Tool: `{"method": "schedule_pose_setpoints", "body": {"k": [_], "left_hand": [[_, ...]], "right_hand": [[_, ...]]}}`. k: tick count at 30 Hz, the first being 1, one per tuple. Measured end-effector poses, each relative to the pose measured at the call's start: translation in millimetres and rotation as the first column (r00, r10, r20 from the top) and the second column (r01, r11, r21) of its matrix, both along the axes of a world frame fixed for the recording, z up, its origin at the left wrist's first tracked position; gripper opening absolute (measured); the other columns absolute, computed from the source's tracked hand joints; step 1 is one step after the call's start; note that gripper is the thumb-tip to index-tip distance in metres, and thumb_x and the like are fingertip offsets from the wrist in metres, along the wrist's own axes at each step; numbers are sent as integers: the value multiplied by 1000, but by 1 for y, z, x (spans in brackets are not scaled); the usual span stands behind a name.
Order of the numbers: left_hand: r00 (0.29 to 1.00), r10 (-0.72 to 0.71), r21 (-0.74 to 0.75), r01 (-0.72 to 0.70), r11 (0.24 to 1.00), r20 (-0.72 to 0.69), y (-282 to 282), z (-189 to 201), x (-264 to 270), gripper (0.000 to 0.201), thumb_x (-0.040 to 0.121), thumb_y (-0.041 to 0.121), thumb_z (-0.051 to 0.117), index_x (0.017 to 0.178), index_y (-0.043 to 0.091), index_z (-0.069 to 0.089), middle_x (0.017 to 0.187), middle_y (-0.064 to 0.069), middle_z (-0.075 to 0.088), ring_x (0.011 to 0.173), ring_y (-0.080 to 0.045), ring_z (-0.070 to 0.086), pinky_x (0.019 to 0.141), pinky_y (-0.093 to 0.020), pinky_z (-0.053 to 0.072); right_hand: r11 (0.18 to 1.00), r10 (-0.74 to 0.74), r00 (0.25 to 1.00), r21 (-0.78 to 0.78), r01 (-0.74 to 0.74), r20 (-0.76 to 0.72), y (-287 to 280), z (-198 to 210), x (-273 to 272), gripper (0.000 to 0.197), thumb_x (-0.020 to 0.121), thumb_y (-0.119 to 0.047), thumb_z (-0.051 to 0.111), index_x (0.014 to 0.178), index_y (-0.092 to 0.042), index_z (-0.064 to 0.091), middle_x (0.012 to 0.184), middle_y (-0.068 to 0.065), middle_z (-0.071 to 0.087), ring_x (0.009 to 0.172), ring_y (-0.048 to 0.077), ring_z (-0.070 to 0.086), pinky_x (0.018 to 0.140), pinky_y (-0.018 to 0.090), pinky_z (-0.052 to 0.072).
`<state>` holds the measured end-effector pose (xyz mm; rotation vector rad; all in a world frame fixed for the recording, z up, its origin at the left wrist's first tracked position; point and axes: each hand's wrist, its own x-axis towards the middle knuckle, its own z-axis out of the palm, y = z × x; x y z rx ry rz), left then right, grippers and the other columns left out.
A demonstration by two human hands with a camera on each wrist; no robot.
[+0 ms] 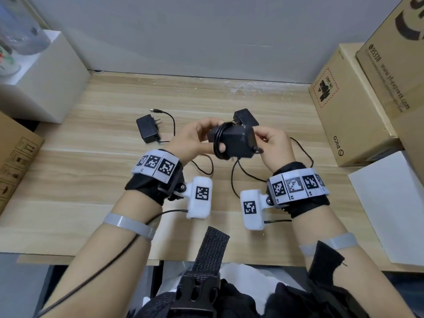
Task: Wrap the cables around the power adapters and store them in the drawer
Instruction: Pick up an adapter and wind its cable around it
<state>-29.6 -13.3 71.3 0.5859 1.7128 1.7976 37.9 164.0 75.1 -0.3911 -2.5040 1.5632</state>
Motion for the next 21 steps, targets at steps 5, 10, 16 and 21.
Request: {"method": "schedule_pose_setpoints", "body": {"k": [5, 10, 16, 21], "left_hand": [[933, 287, 159, -324, 933, 218, 13, 3, 9, 28, 74, -3, 65, 95, 15, 56, 79, 8, 69, 77, -11, 67, 77, -30, 57], [787, 502, 143, -578, 804, 359, 14, -3, 14, 30, 80, 3, 66, 107, 4, 52, 101, -11, 56, 80, -19, 62, 65, -23, 54], [746, 518, 133, -614, 778, 419, 10, -7, 19, 19, 84, 7, 63, 93, 13, 47, 98, -12, 59, 82, -24, 62, 67, -33, 57], [758, 520, 134, -607, 783, 394, 7, 1, 20, 17, 85, 3, 60, 93, 12, 47, 95, -10, 60, 79, -21, 63, 72, -38, 56]], "right_hand": [[998, 59, 992, -21, -57, 112, -8, -5, 7, 17, 89, -19, 56, 85, -27, 70, 74, -17, 65, 73, -6, 55, 71, 18, 39], [963, 268, 942, -37, -266, 203, -13, -3, 21, 24, 93, -16, 52, 111, -14, 67, 51, -35, 55, 59, -23, 48, 61, 2, 35], [917, 377, 889, 27, -397, 258, -24, 4, 19, 26, 92, -18, 54, 115, -16, 65, 120, -2, 65, 108, -2, 54, 87, 4, 37], [896, 425, 869, 17, -444, 252, -24, 15, 21, 25, 91, -17, 55, 113, -17, 66, 115, -5, 67, 103, -5, 55, 83, -1, 35]]}}
